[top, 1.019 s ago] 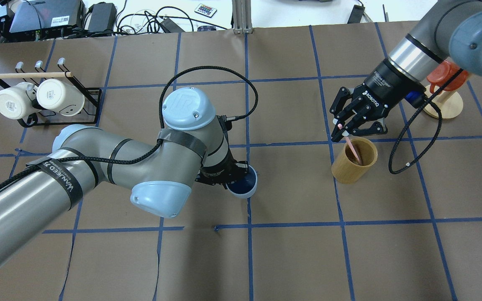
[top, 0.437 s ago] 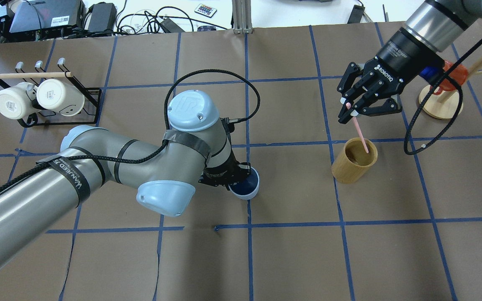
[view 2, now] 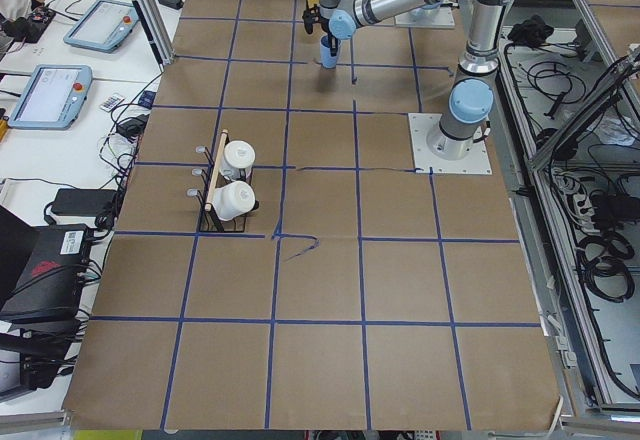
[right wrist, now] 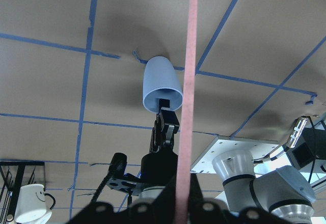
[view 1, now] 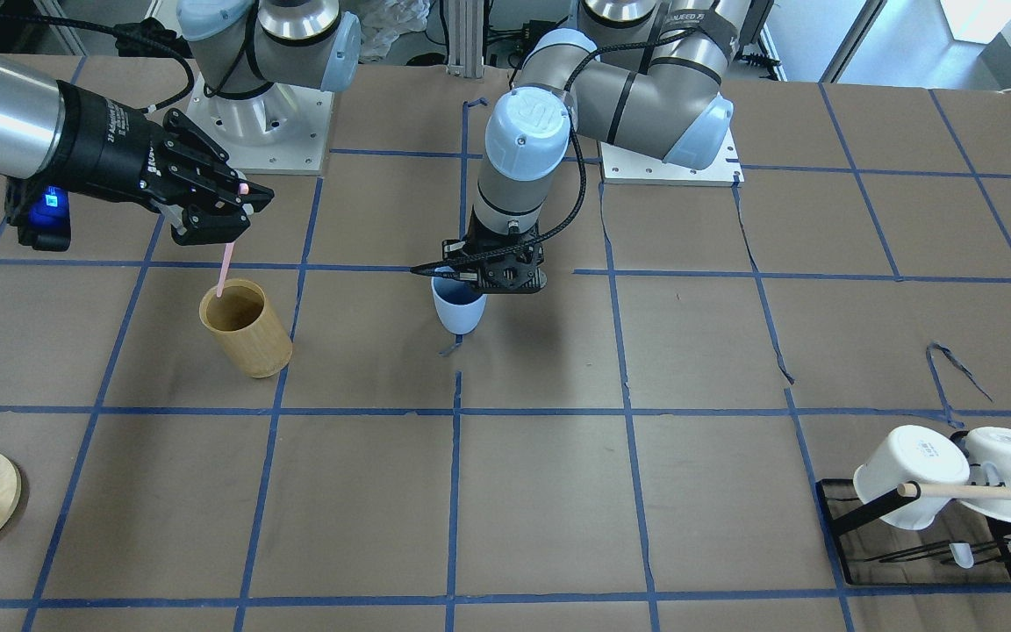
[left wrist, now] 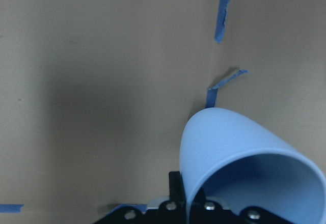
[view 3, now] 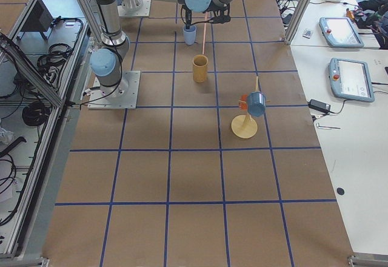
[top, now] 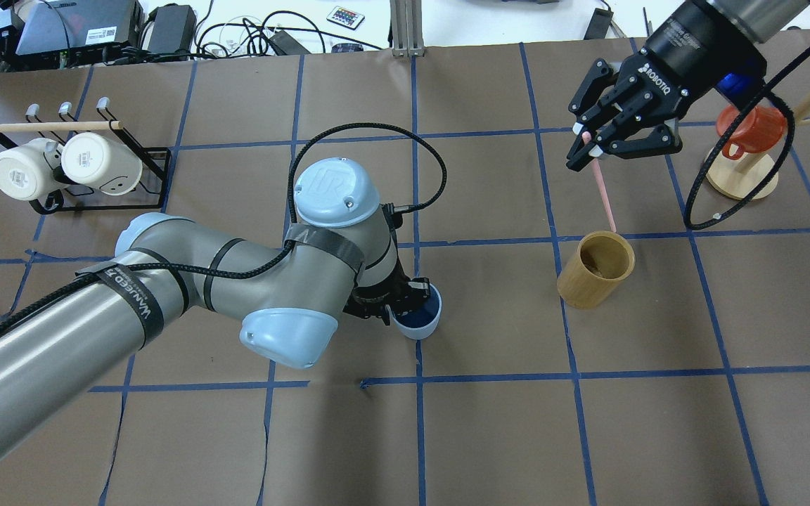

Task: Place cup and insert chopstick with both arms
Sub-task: 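Set the blue cup down and raise the left gripper while right carries chopstick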

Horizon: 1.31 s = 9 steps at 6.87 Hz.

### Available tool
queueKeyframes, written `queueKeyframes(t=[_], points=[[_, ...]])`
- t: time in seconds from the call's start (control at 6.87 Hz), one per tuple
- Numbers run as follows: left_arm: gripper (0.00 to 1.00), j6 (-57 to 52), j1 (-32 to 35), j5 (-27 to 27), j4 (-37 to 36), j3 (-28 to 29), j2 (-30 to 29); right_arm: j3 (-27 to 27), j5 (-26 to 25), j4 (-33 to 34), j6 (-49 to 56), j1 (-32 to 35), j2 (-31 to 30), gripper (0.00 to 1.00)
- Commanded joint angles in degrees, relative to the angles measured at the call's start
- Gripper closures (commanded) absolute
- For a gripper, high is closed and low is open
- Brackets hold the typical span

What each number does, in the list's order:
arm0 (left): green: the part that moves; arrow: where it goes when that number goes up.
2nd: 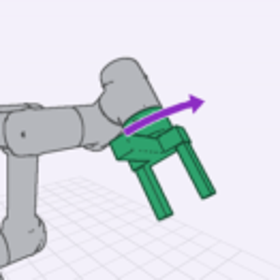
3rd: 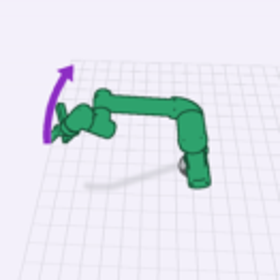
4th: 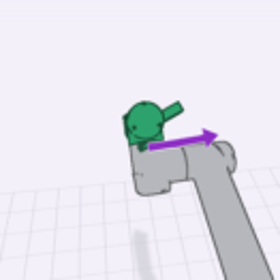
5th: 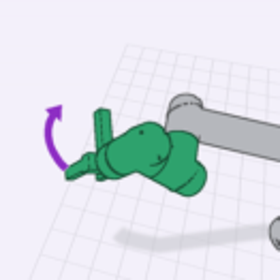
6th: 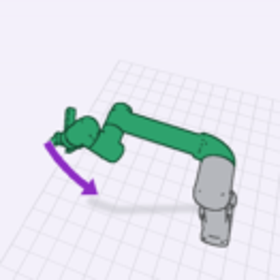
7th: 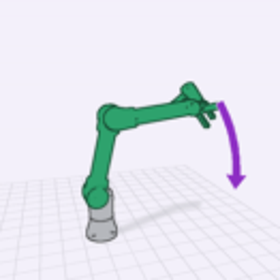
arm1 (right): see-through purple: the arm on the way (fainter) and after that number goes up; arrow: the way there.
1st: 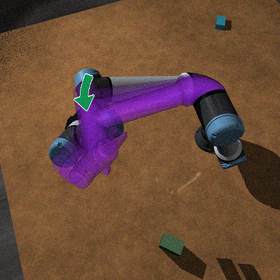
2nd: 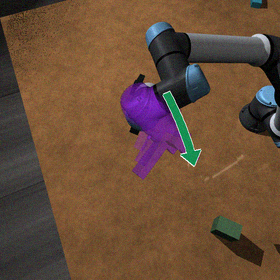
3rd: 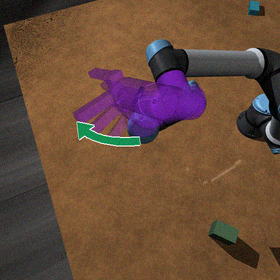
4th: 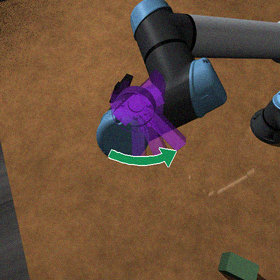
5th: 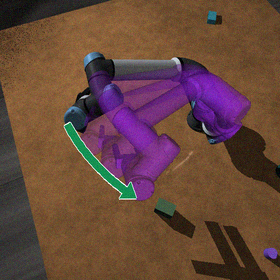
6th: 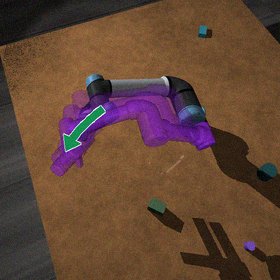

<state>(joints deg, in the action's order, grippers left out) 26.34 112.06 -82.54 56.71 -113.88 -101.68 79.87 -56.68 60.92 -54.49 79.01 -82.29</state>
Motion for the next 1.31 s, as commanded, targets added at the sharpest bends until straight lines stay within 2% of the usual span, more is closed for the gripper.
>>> queueKeyframes(t=[0.0, 0.15, 0.29, 0.58, 0.87, 1.17], points=[[0.29, 0.2, 0.1, -0.7, -0.3, 3.1, 0.5, -3.0, 4.8, -1.2, -3.0, 0.0, -0.3, 1.00], [0.19, -0.5, -0.5, -0.7, 2.2, 6.1, 1.8, -3.7, 7.3, -1.8, -3.4, 0.3, -0.3, 1.00], [0.13, -4.9, -3.2, -3.0, 9.0, 9.3, 3.8, -3.6, 11.7, -1.9, -3.4, 0.4, -0.9, 1.00], [0.12, -21.6, -13.5, -5.0, 21.5, 15.6, 8.2, -2.8, 15.4, -2.1, -3.0, 0.9, -1.1, 1.00], [0.07, -27.6, -19.6, -6.3, 22.3, 17.6, 10.9, -1.3, 21.0, -1.8, -2.5, 4.0, -0.9, 1.00], [0.00, -31.1, -21.7, -9.5, 25.1, 18.3, 14.8, 4.4, 24.8, 2.0, -1.0, 7.7, -1.0, 1.00]])
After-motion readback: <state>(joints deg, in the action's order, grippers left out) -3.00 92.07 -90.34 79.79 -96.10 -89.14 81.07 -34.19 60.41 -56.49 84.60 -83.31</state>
